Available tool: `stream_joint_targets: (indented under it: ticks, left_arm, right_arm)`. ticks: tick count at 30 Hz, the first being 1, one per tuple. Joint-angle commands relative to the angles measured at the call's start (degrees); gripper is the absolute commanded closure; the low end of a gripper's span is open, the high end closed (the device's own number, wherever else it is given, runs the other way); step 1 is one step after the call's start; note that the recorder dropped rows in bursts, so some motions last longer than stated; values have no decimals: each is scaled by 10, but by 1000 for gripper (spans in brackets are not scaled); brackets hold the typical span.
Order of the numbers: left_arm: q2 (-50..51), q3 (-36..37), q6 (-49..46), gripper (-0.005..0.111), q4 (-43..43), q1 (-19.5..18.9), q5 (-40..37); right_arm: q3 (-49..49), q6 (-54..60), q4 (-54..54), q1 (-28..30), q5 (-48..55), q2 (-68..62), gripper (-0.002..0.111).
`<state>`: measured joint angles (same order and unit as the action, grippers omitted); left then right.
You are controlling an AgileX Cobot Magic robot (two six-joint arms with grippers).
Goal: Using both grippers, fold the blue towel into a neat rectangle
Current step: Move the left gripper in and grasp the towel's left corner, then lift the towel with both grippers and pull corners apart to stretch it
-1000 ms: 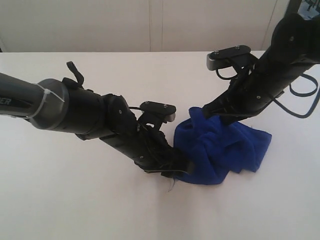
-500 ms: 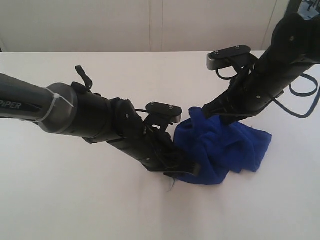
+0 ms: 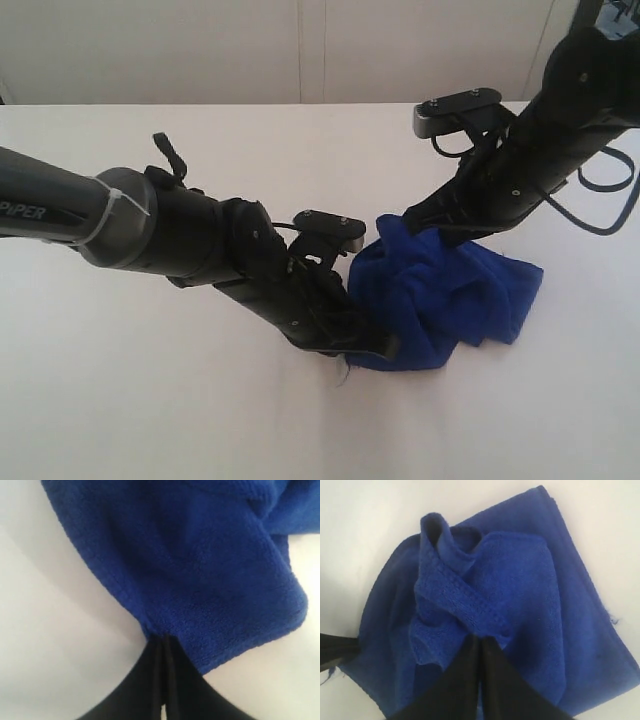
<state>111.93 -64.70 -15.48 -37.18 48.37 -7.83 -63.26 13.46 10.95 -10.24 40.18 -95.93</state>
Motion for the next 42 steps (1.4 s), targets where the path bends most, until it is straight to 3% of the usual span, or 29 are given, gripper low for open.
stream_joint_targets:
  ticks: [1,15,22,30,34,42]
  left_arm:
    - [-16,6,2,107,58,-4,-67]
    - [-191,6,5,107,273,-151,-269]
    - [-283,6,5,107,405,-203,-377]
    - [-349,7,7,107,501,-226,-452]
    - [-373,7,53,107,563,-226,-491]
    - [-460,7,110,107,594,-226,-485]
  right_arm:
    - [-1,-6,-22,0,3,11,108]
    - [4,-85,-147,0,29,117,108]
    - [35,-122,-187,0,8,165,108]
    - [73,-151,-260,0,9,211,108]
    - [92,-190,-313,0,3,244,108]
    - [127,-193,-317,0,-39,358,108]
